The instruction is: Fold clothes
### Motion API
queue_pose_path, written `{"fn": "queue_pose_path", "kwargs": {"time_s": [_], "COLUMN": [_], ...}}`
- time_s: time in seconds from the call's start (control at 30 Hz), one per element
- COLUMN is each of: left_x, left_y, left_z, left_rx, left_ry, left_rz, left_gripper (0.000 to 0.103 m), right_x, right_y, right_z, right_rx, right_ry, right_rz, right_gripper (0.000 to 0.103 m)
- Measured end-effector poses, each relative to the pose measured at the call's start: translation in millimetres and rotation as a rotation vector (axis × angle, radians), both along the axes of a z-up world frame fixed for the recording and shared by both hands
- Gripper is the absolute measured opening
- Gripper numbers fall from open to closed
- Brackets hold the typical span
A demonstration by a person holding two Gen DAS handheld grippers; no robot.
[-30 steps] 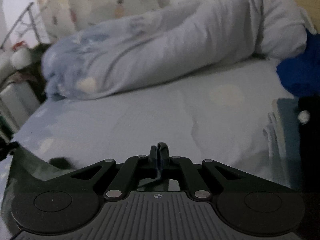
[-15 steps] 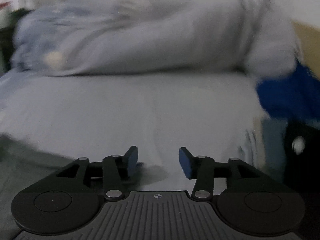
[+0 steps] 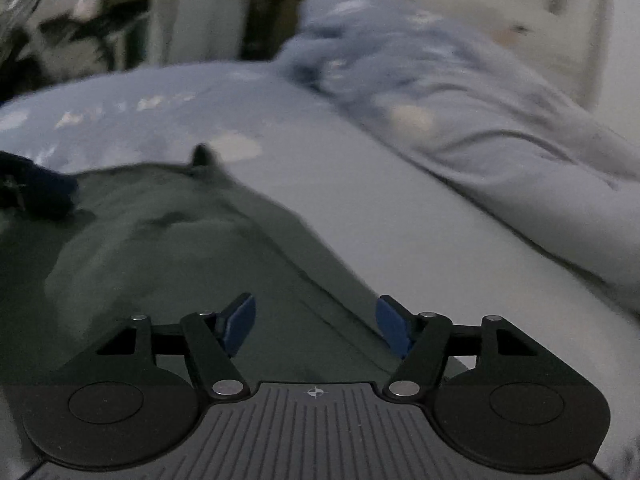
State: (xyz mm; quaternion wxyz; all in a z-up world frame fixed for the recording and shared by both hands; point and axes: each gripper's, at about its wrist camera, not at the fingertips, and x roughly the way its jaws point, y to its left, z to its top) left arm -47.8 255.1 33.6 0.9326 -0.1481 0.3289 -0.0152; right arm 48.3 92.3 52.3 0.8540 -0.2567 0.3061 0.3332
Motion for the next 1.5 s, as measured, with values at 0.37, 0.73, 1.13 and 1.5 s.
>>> {"fn": "queue_pose_path", "kwargs": {"time_s": [0.37, 0.73, 1.13, 1.5], "left_x": [-13, -32, -47, -62], "left_y": [11, 28, 61, 70], "left_z": [-2, -7, 16, 18], "left_rx": [0.149, 0.109, 0.074, 0.097], "left_ry": [0.098, 0.118, 0.007, 0.000], "left_rz": [-0.049, -0.113, -0.113, -0.098], "left_gripper": [0.005, 0.005, 0.024, 0.054], "right_x": [86, 86, 14, -129], "right_y": [83, 105, 69, -159], "right_z": [-23, 9, 38, 82], "right_rx": [-0.042, 0.053, 0.292, 0.348], "right_ry": [-0.021, -0.064, 0.040, -0.016], "right_rz": [0.023, -0.032, -0.124, -0.710], "right_gripper": [0.053, 0.051, 0.064, 0.076]}}
